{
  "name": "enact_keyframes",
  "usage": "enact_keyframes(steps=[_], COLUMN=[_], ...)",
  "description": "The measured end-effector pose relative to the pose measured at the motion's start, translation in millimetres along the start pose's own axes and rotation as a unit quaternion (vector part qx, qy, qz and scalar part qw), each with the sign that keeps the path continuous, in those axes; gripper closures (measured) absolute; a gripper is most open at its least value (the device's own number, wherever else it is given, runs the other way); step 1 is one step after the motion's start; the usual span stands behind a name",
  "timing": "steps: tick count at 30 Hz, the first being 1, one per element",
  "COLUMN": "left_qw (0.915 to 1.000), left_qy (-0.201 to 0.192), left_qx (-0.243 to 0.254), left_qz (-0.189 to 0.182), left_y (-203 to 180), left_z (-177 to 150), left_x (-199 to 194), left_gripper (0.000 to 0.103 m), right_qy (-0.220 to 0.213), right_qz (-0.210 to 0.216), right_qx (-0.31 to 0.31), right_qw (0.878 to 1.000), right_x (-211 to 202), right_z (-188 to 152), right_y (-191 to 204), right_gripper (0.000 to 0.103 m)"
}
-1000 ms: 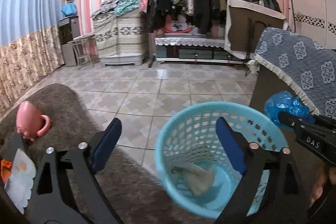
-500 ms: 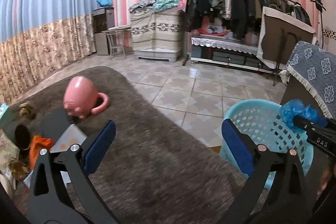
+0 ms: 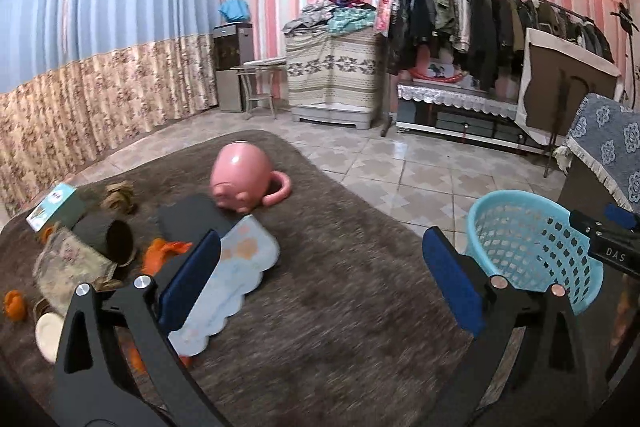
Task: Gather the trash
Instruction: 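Carry cloth and bag to the blue basket and open both tools to drop them, then move the left tool back to the rug and grasp the white round lid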
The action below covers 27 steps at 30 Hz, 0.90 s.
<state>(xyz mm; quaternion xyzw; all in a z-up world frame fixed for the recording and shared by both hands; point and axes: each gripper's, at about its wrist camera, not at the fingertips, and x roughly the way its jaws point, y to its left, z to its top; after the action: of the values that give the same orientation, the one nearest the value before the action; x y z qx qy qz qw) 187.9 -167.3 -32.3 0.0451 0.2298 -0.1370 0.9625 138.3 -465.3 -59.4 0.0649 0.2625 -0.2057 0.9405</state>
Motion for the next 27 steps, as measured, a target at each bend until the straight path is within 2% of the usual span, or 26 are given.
enact_keyframes(steps=[8,16,21,24,27], left_qw=[0.9991,0.9955,0.9901,0.9838,0.9803], left_qy=[0.0,0.009,0.029,0.053,0.065], left_qx=[-0.025,-0.038,-0.052,-0.074,-0.102], left_qz=[0.034,0.086,0.127,0.155,0.157], left_y=[46,103,145,178,200], left_z=[-12,-36,-57,-73,-81], left_x=[-30,-62,-73,-71,-71], left_gripper=[0.005,0.005,0.005,0.005,0.005], right_qy=[-0.012,-0.015,-0.017,-0.014,-0.012], right_qz=[0.019,0.057,0.076,0.085,0.097], right_qx=[-0.022,-0.03,-0.047,-0.063,-0.076], right_qw=[1.0,0.998,0.996,0.994,0.992], right_x=[-18,-34,-42,-44,-47], right_z=[-3,-3,-7,-11,-17], right_y=[25,56,83,102,118], right_gripper=[0.01,0.007,0.006,0.006,0.006])
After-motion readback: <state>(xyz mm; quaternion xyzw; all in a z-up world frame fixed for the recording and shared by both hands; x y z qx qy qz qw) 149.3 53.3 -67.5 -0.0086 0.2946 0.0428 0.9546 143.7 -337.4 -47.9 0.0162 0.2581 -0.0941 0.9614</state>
